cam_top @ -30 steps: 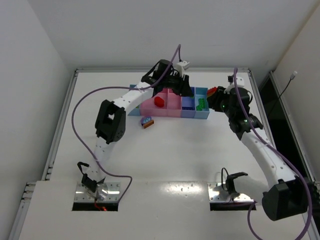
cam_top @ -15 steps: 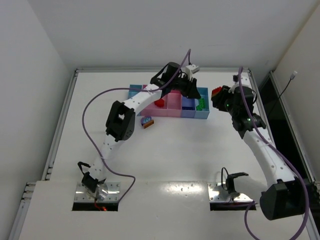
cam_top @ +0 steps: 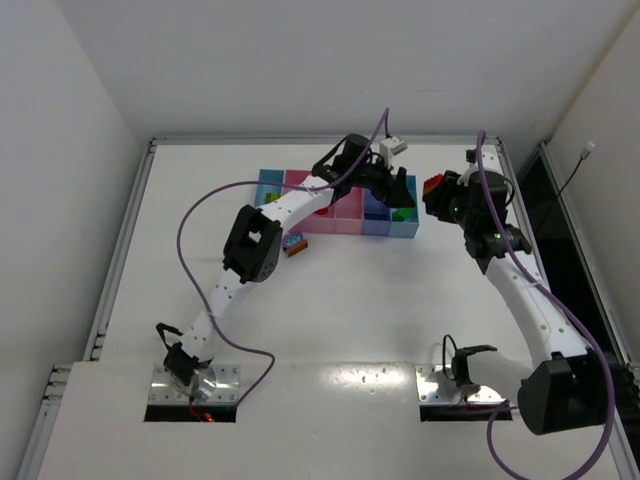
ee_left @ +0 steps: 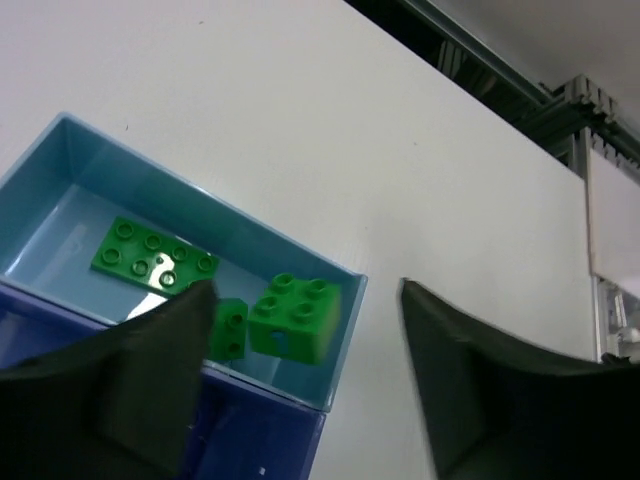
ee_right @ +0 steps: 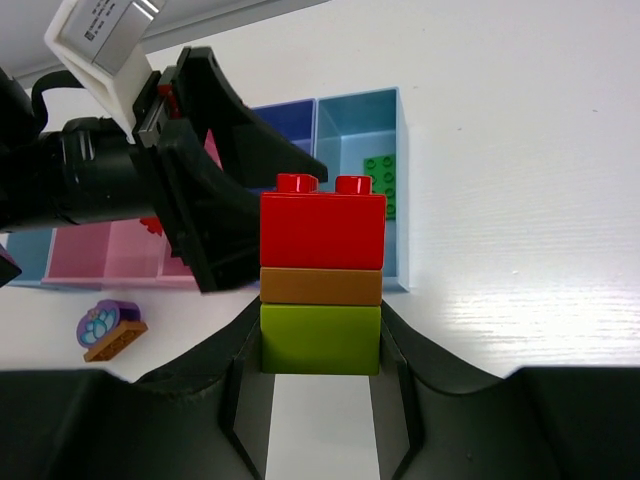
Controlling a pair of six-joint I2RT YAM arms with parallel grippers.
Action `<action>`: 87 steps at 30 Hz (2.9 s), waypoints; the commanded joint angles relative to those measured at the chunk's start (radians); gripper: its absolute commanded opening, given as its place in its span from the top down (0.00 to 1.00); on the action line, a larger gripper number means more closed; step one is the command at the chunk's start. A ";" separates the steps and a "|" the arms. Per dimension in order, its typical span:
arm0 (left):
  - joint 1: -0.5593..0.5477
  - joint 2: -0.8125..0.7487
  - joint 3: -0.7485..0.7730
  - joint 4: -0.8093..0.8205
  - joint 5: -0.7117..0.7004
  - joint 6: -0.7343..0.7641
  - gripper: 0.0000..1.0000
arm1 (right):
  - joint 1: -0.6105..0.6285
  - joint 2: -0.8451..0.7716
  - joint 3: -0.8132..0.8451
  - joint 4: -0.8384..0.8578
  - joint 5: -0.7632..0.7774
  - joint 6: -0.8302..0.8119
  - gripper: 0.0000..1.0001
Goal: Sort the legos into containers by color
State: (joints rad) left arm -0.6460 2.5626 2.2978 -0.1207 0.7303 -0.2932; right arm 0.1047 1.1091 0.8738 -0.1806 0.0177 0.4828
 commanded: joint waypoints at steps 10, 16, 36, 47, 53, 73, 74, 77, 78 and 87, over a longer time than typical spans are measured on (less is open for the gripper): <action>0.035 -0.116 0.003 0.110 -0.071 -0.052 0.09 | -0.007 -0.006 0.039 0.047 -0.059 -0.055 1.00; 0.188 -0.318 -0.171 0.086 -0.057 -0.064 0.17 | -0.034 -0.115 -0.041 0.047 -0.244 -0.242 1.00; 0.309 -0.631 -0.825 1.713 0.802 -1.327 0.26 | -0.027 0.511 0.404 0.075 -1.512 -0.179 1.00; 0.287 -0.572 -0.768 1.630 0.802 -1.264 0.24 | 0.038 0.502 0.383 0.147 -1.532 -0.136 1.00; 0.252 -0.553 -0.735 1.584 0.802 -1.241 0.32 | 0.056 0.512 0.393 0.185 -1.523 -0.112 1.00; 0.210 -0.524 -0.683 1.429 0.811 -1.164 1.00 | 0.084 0.543 0.412 0.178 -1.405 -0.130 1.00; 0.210 -0.524 -0.683 1.429 0.802 -1.164 1.00 | 0.084 0.543 0.430 0.088 -1.386 -0.171 1.00; 0.210 -0.535 -0.695 1.429 0.784 -1.164 1.00 | 0.093 0.543 0.502 -0.221 -1.268 -0.468 1.00; 0.210 -0.545 -0.708 1.417 0.784 -1.150 1.00 | 0.093 0.543 0.513 -0.273 -1.207 -0.528 1.00; 0.304 -0.575 -0.744 1.346 0.727 -1.088 1.00 | 0.105 0.416 0.406 -0.401 -1.164 -0.725 1.00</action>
State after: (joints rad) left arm -0.3950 2.0480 1.5452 1.2137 1.5223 -1.4200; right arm 0.2054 1.5753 1.3247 -0.4999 -1.2091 -0.1055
